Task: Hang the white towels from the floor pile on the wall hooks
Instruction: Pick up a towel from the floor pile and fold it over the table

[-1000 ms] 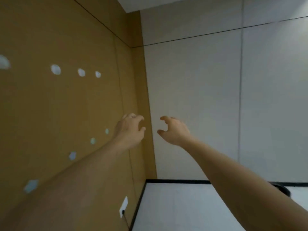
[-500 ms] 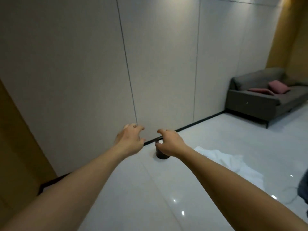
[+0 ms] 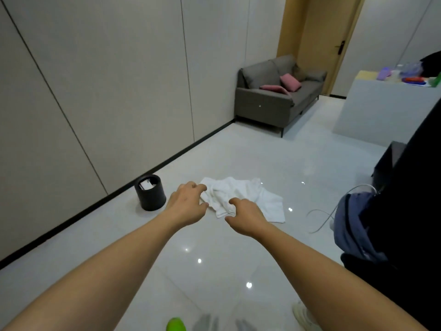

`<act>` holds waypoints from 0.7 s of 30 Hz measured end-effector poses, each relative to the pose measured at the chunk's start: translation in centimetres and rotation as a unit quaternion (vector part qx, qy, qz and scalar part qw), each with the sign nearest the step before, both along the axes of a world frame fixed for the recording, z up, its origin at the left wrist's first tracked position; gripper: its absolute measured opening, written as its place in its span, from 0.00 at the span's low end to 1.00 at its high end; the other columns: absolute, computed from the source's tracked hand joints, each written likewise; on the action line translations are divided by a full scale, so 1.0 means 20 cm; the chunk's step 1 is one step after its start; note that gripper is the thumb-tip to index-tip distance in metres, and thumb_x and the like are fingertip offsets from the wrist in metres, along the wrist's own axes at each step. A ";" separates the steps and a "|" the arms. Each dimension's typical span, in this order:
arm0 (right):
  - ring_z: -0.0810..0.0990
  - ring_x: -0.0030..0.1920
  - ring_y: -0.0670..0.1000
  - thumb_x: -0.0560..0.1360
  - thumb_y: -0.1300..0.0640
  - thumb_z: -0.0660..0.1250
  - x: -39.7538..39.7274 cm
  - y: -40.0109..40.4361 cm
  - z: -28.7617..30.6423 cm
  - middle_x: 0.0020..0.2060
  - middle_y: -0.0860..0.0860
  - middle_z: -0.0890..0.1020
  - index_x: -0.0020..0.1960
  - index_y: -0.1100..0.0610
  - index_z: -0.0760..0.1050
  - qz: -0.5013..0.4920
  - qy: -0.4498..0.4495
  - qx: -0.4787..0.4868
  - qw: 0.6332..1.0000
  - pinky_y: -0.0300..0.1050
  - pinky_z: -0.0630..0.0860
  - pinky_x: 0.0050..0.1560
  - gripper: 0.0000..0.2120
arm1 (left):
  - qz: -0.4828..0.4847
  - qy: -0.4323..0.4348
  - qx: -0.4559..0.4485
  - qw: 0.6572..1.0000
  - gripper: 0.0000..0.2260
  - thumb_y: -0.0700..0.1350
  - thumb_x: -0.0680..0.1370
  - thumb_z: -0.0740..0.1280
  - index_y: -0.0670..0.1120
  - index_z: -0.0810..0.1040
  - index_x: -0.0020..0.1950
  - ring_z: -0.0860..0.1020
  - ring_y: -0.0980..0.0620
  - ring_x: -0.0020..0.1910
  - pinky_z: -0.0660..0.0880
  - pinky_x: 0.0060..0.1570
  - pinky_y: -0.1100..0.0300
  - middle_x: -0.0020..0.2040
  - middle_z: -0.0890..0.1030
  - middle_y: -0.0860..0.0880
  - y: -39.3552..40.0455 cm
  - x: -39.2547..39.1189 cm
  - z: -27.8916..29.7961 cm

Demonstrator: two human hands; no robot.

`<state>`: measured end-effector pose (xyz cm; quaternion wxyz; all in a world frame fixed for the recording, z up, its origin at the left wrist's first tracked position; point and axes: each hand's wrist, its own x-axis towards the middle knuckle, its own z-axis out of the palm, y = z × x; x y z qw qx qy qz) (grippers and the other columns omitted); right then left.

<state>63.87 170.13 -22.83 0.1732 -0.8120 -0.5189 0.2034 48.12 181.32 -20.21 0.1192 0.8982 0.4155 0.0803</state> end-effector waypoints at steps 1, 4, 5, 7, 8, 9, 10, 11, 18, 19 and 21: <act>0.74 0.63 0.56 0.74 0.51 0.64 0.06 0.04 -0.04 0.65 0.54 0.75 0.73 0.54 0.66 -0.012 0.002 -0.006 1.000 0.47 0.74 0.56 0.28 | -0.011 -0.001 -0.008 1.000 0.21 0.53 0.77 0.64 0.52 0.69 0.70 0.70 0.45 0.65 0.71 0.60 0.50 0.65 0.72 0.48 0.07 0.07 -0.04; 0.73 0.65 0.56 0.74 0.52 0.65 0.22 0.21 -0.16 0.65 0.54 0.75 0.72 0.56 0.66 -0.046 0.008 -0.023 0.999 0.47 0.73 0.58 0.27 | -0.044 -0.006 -0.030 0.999 0.21 0.53 0.77 0.64 0.51 0.70 0.70 0.71 0.45 0.63 0.72 0.60 0.50 0.65 0.73 0.47 0.30 0.25 -0.16; 0.74 0.65 0.56 0.74 0.52 0.65 0.27 0.28 -0.20 0.65 0.54 0.75 0.72 0.56 0.66 -0.057 0.013 -0.030 0.998 0.46 0.74 0.57 0.28 | -0.051 -0.006 -0.040 0.998 0.21 0.53 0.77 0.64 0.51 0.70 0.70 0.71 0.45 0.63 0.73 0.60 0.50 0.65 0.73 0.47 0.39 0.31 -0.20; 0.74 0.64 0.56 0.74 0.52 0.65 0.36 0.42 -0.26 0.65 0.55 0.75 0.73 0.56 0.66 -0.080 0.024 -0.053 0.995 0.45 0.73 0.53 0.28 | -0.063 0.002 -0.063 0.996 0.22 0.54 0.77 0.64 0.51 0.70 0.70 0.71 0.45 0.64 0.73 0.59 0.50 0.66 0.73 0.47 0.56 0.40 -0.28; 0.75 0.63 0.56 0.74 0.52 0.65 0.41 0.50 -0.29 0.65 0.55 0.75 0.73 0.56 0.66 -0.090 0.030 -0.066 0.993 0.44 0.73 0.51 0.28 | -0.069 0.011 -0.076 0.995 0.22 0.54 0.77 0.64 0.51 0.70 0.70 0.71 0.45 0.64 0.73 0.59 0.49 0.66 0.72 0.47 0.65 0.45 -0.32; 0.75 0.61 0.55 0.74 0.52 0.65 0.45 0.57 -0.31 0.64 0.55 0.76 0.73 0.56 0.65 -0.101 0.035 -0.077 0.991 0.44 0.73 0.50 0.28 | -0.075 0.021 -0.089 0.993 0.22 0.54 0.77 0.64 0.51 0.70 0.70 0.71 0.45 0.64 0.73 0.60 0.49 0.67 0.72 0.47 0.75 0.49 -0.36; 0.76 0.60 0.55 0.74 0.52 0.65 0.49 0.64 -0.34 0.63 0.54 0.76 0.74 0.56 0.65 -0.113 0.041 -0.086 0.989 0.43 0.73 0.49 0.29 | -0.079 0.030 -0.102 0.991 0.22 0.54 0.77 0.64 0.51 0.70 0.70 0.71 0.45 0.65 0.73 0.60 0.50 0.67 0.72 0.47 0.84 0.53 -0.40; 0.76 0.60 0.54 0.74 0.52 0.65 0.53 0.71 -0.37 0.62 0.54 0.77 0.74 0.56 0.65 -0.125 0.048 -0.094 0.986 0.43 0.72 0.48 0.29 | -0.081 0.040 -0.113 0.989 0.22 0.54 0.78 0.64 0.50 0.69 0.71 0.70 0.45 0.65 0.72 0.60 0.50 0.68 0.71 0.47 0.94 0.57 -0.43; 0.74 0.64 0.54 0.75 0.52 0.66 0.79 1.11 -0.57 0.63 0.54 0.77 0.74 0.56 0.64 -0.187 0.094 -0.148 0.967 0.42 0.71 0.52 0.30 | -0.100 0.077 -0.162 0.979 0.23 0.53 0.78 0.64 0.49 0.69 0.72 0.69 0.44 0.67 0.71 0.63 0.49 0.69 0.71 0.45 1.47 0.87 -0.61; 0.75 0.64 0.54 0.75 0.52 0.66 0.83 1.15 -0.60 0.63 0.54 0.77 0.74 0.56 0.64 -0.190 0.099 -0.156 0.964 0.42 0.71 0.52 0.30 | -0.103 0.080 -0.168 0.977 0.23 0.53 0.78 0.64 0.49 0.69 0.72 0.69 0.44 0.67 0.71 0.62 0.49 0.69 0.71 0.45 1.52 0.91 -0.64; 0.75 0.63 0.54 0.75 0.52 0.66 0.92 1.26 -0.67 0.62 0.54 0.78 0.74 0.56 0.65 -0.194 0.107 -0.170 0.960 0.43 0.72 0.52 0.30 | -0.103 0.090 -0.180 0.974 0.23 0.52 0.78 0.64 0.49 0.70 0.72 0.69 0.44 0.67 0.71 0.62 0.49 0.68 0.71 0.45 1.62 0.99 -0.71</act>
